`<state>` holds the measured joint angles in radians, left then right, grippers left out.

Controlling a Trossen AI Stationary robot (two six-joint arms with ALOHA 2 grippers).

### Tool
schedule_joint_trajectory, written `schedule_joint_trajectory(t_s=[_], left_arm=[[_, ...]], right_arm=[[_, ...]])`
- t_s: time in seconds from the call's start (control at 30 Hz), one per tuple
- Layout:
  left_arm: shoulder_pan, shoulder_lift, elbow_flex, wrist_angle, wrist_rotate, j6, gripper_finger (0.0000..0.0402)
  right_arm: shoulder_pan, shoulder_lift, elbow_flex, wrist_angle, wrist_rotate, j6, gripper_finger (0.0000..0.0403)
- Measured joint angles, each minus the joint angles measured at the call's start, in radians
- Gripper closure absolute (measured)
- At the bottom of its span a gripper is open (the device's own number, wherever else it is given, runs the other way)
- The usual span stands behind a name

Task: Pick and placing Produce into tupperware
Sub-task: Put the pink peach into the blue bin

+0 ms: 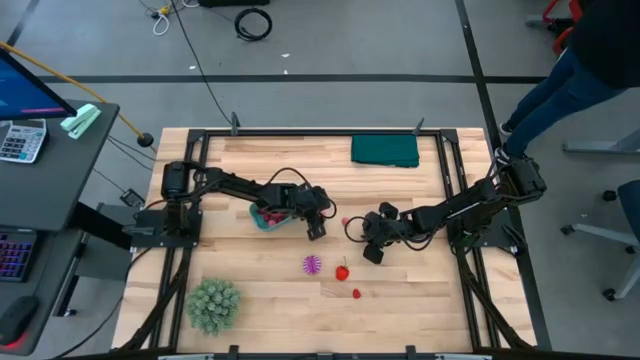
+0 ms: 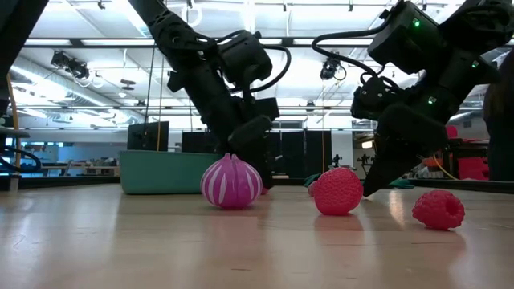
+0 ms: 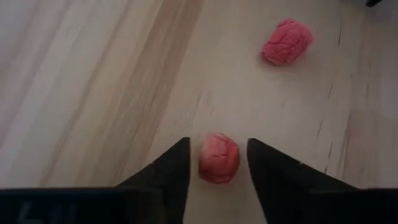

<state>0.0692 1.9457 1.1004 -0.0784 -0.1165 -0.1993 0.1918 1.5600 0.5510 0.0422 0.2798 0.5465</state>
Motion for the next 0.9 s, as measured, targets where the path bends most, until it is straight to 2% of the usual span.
schedule_joint_trajectory(t_s=[0.23,0.37,0.47,0.7,0.9], left_arm=[[0.002,-0.001,0.000,0.001,-0.001,0.002,0.0315],[0.002,-0.021,0.020,-0.031,0.002,0.006,0.0341],[0.002,-0.047,0.076,-0.107,0.002,0.035,0.0343],[0.001,-0.160,0.208,-0.525,0.001,0.054,0.0320],[0.012,-0.304,0.173,-0.727,0.001,-0.004,0.0319]], right_arm=[[0.000,0.000,0.000,0.000,0.000,0.000,0.0293],[0.000,0.000,0.000,0.000,0.000,0.000,0.0293],[0.000,0.000,0.000,0.001,0.000,-0.001,0.0293],[0.000,0.000,0.000,-0.002,0.001,-0.004,0.0293],[0.001,0.000,0.000,-0.002,-0.002,0.000,0.0293]])
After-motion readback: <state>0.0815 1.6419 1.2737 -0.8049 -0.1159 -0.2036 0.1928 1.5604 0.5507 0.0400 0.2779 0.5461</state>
